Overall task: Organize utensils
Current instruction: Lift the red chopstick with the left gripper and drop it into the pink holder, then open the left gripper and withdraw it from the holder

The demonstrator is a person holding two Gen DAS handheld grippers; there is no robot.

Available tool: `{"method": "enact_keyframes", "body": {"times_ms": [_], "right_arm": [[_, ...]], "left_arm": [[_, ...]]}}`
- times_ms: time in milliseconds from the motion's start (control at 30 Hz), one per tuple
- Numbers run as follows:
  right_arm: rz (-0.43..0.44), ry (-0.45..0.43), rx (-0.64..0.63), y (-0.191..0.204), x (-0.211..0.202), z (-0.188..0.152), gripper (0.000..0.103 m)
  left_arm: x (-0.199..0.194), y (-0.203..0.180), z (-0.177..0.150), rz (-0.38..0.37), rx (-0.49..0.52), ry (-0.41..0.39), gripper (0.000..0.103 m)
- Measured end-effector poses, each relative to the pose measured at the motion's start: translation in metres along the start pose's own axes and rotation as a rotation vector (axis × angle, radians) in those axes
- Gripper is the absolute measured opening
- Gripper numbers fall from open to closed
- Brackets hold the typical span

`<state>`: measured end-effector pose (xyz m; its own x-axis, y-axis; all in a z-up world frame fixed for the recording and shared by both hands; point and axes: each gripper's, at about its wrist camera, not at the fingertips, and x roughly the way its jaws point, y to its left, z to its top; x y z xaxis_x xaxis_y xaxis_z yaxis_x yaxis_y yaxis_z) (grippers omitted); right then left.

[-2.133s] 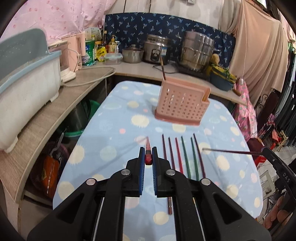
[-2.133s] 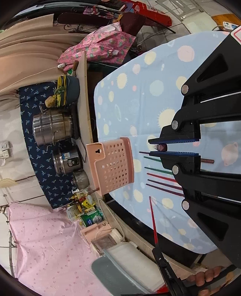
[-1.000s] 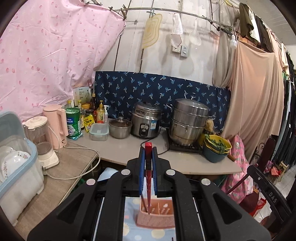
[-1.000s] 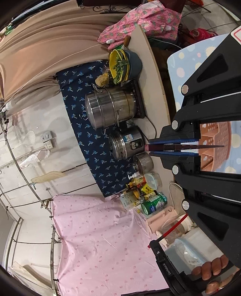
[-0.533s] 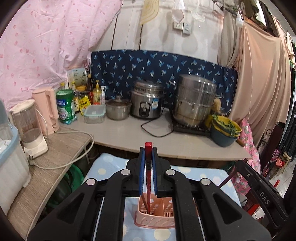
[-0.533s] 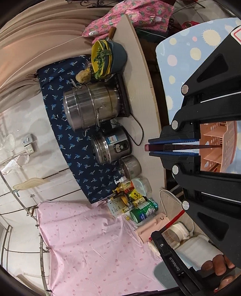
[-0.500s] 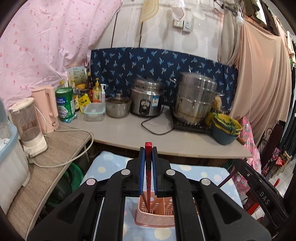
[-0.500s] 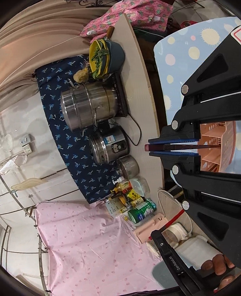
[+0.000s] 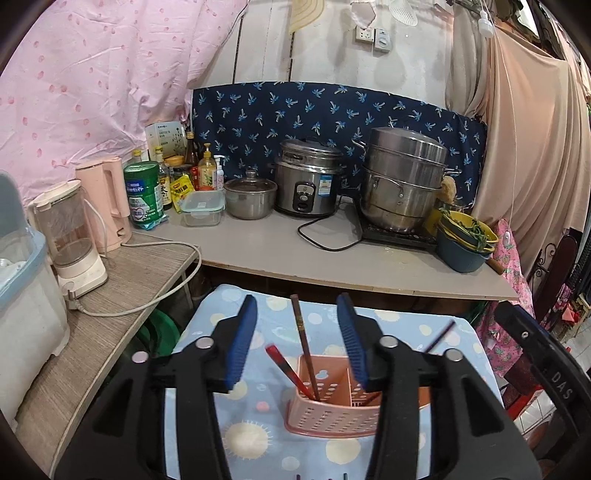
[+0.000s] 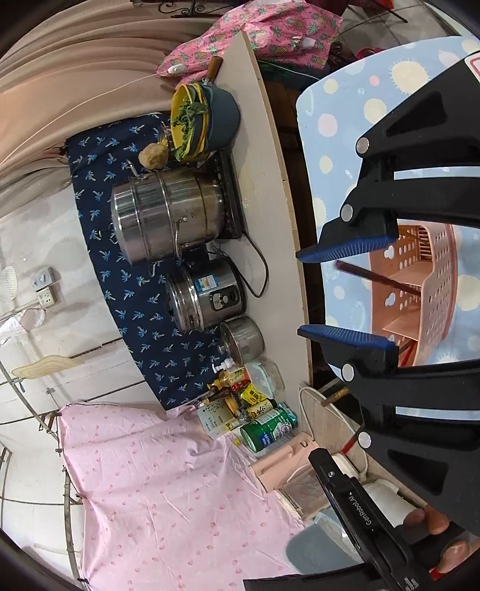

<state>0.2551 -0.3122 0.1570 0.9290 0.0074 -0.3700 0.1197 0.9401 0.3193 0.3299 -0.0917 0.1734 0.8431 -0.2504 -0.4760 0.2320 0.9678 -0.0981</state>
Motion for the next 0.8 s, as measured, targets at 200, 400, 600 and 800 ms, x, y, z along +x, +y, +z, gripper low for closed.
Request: {"method": "enact_keyframes", "body": {"times_ms": [200, 400, 600, 800], "right_arm": [[0.006, 0.007, -0.011, 0.005, -0.027, -0.011, 0.044], [-0.006, 0.029, -0.036, 0.007, -0.055, -0.035, 0.046], [-0.025, 0.06, -0.071, 0.011, -0.082, -0.066, 0.046], [-0.038, 0.11, -0.088, 0.011, -0.106, -0.104, 0.047]], "left_arm": [[-0.02, 0.001, -0.014, 0.031, 0.021, 0.011, 0.056], [-0.042, -0.001, -0.037, 0.066, 0.062, 0.018, 0.059], [-0.061, 0.004, -0.065, 0.063, 0.061, 0.048, 0.059], [-0.078, 0.011, -0.099, 0.077, 0.06, 0.085, 0.059]]}}
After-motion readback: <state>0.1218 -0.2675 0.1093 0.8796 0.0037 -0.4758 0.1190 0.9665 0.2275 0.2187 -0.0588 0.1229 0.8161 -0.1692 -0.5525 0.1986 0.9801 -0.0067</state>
